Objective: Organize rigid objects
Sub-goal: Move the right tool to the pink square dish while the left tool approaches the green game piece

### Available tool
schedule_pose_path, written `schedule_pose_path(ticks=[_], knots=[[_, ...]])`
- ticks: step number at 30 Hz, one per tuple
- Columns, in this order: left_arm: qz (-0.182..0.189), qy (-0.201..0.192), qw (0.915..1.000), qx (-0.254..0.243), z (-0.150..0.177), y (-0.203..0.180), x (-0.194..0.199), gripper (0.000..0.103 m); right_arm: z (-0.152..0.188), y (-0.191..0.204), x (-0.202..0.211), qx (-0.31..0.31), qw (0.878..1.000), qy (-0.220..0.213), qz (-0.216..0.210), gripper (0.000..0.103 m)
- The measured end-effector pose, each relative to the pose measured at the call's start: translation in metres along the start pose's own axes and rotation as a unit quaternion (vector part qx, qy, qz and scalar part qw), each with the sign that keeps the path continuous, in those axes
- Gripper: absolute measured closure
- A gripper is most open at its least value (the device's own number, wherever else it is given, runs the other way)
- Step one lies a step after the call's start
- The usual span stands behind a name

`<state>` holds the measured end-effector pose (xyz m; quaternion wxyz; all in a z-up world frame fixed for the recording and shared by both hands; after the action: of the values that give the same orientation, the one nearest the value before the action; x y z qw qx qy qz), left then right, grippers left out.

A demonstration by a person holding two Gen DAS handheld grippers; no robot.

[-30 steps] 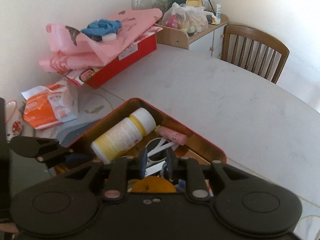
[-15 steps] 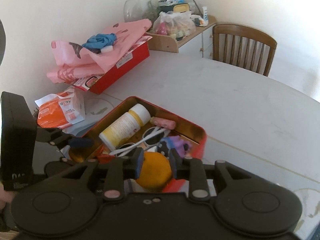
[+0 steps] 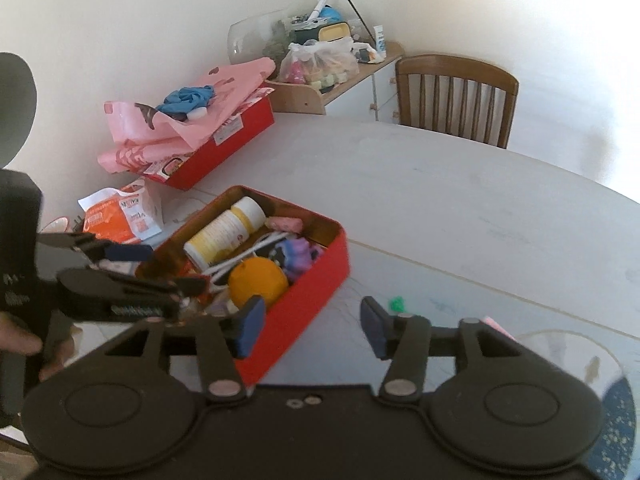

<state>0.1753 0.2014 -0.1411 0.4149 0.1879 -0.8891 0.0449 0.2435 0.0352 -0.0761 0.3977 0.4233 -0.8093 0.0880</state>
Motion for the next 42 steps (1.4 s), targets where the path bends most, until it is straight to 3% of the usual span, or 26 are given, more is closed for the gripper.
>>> schedule_pose_path(ticks=[10, 12, 15, 32, 42], knots=[[0.030, -0.047, 0.9983, 0.014, -0.015, -0.058, 0.036, 0.018, 0.023, -0.042, 0.037, 0.001, 1.000, -0.011, 0.017, 0.027], [0.041, -0.051, 0.9977, 0.014, -0.015, -0.072, 0.039, 0.018, 0.026, -0.052, 0.041, 0.000, 1.000, -0.011, 0.020, 0.014], [0.053, -0.060, 0.9967, 0.013, -0.018, -0.092, 0.040, 0.018, 0.032, -0.069, 0.048, 0.003, 0.999, -0.016, 0.027, 0.004], [0.086, -0.049, 0.9948, 0.023, -0.024, -0.179, -0.008, 0.018, 0.056, -0.140, 0.028, 0.036, 0.998, 0.010, 0.048, 0.002], [0.087, -0.029, 0.9953, 0.031, -0.021, -0.193, -0.050, 0.018, 0.058, -0.150, -0.016, 0.070, 0.996, 0.041, 0.031, 0.012]])
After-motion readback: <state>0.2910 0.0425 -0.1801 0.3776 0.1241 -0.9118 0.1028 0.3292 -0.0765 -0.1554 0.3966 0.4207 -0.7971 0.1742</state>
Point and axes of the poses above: each gripper's, at about its wrist camera, not at the fingertips, and x roughly against the way its jaws point, y to its left, z to its underside, the point moved 10 cm from there along -x, roughly the way its jaws point
